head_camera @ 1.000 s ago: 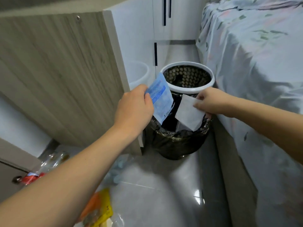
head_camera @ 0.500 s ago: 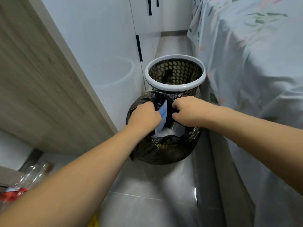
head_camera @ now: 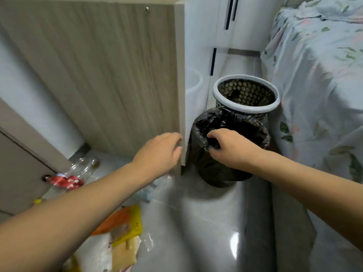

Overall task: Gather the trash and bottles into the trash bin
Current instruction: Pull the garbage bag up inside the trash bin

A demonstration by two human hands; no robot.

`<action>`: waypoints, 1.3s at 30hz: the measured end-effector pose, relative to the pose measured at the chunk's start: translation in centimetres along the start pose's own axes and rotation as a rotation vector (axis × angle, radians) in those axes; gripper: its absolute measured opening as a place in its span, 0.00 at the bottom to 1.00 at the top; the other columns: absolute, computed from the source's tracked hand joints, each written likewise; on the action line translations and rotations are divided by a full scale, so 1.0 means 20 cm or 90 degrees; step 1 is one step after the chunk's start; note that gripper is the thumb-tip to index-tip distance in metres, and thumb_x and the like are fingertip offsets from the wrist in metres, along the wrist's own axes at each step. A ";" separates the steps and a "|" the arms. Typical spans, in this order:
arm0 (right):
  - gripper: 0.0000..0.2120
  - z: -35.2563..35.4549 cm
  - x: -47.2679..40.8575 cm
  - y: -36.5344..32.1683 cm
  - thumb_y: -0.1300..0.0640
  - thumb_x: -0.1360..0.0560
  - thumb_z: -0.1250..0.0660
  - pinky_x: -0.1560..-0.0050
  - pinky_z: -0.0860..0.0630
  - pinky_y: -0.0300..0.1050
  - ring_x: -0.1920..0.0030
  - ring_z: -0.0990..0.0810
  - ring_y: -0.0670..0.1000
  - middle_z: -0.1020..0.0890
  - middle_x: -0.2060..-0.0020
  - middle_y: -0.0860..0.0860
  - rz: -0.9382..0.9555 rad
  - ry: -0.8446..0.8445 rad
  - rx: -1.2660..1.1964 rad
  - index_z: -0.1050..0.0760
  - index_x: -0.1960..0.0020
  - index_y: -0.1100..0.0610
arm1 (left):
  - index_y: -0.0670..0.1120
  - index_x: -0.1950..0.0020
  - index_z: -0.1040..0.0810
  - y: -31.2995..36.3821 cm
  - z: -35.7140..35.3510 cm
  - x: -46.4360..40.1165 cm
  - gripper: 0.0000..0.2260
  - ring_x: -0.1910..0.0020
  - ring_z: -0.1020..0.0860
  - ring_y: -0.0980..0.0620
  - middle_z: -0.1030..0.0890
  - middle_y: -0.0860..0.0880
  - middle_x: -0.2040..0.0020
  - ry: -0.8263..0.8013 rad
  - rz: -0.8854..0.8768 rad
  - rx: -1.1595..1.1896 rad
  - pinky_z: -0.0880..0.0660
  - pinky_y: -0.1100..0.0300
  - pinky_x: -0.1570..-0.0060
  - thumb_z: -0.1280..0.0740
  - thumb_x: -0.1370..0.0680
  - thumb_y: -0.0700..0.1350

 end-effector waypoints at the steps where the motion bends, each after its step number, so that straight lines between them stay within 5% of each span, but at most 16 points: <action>1: 0.16 -0.03 0.00 -0.07 0.55 0.26 0.37 0.42 0.27 0.51 0.42 0.25 0.56 0.23 0.43 0.56 0.014 -0.002 0.003 0.27 0.40 0.60 | 0.47 0.35 0.26 -0.06 0.03 0.05 0.14 0.42 0.24 0.43 0.22 0.46 0.39 -0.004 0.005 -0.007 0.27 0.49 0.44 0.38 0.20 0.48; 15: 0.24 -0.98 -0.11 -1.42 0.55 0.25 0.37 0.37 0.33 0.42 0.34 0.29 0.55 0.27 0.34 0.56 0.207 -0.212 0.030 0.32 0.30 0.56 | 0.45 0.41 0.24 -1.28 0.17 1.11 0.12 0.45 0.23 0.43 0.20 0.44 0.45 -0.088 0.275 -0.019 0.25 0.52 0.48 0.38 0.22 0.46; 26: 0.24 -1.75 -0.06 -1.47 0.50 0.26 0.35 0.38 0.29 0.47 0.36 0.27 0.57 0.26 0.36 0.56 0.110 -0.400 0.065 0.31 0.32 0.55 | 0.54 0.37 0.25 -1.68 -0.27 1.71 0.16 0.37 0.27 0.51 0.26 0.53 0.36 -0.261 0.427 0.140 0.29 0.56 0.38 0.37 0.24 0.43; 33: 0.26 -1.91 -0.07 -1.43 0.46 0.26 0.36 0.34 0.33 0.52 0.34 0.33 0.60 0.31 0.33 0.57 0.082 -0.390 0.161 0.33 0.29 0.50 | 0.54 0.38 0.24 -1.75 -0.31 1.65 0.14 0.39 0.27 0.52 0.26 0.54 0.35 -0.189 0.452 0.169 0.28 0.59 0.42 0.38 0.22 0.43; 37: 0.17 -1.87 -0.08 -1.42 0.50 0.26 0.35 0.41 0.30 0.49 0.39 0.29 0.58 0.25 0.40 0.55 0.083 -0.410 0.120 0.26 0.39 0.52 | 0.53 0.40 0.23 -1.82 -0.35 1.58 0.12 0.42 0.25 0.50 0.24 0.50 0.37 -0.176 0.497 0.172 0.27 0.56 0.42 0.38 0.23 0.46; 39: 0.04 -1.82 -0.08 -1.42 0.54 0.26 0.35 0.53 0.27 0.41 0.47 0.25 0.54 0.22 0.52 0.51 0.073 -0.448 0.052 0.24 0.51 0.51 | 0.51 0.39 0.23 -1.84 -0.38 1.54 0.13 0.41 0.25 0.48 0.24 0.49 0.37 -0.182 0.521 0.176 0.27 0.55 0.41 0.37 0.23 0.46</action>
Point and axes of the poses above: each hand's wrist, its own x-axis away from the middle knuckle, its own z-axis out of the back of the hand, y = z × x, the point moved 7 cm from there along -x, towards the middle knuckle
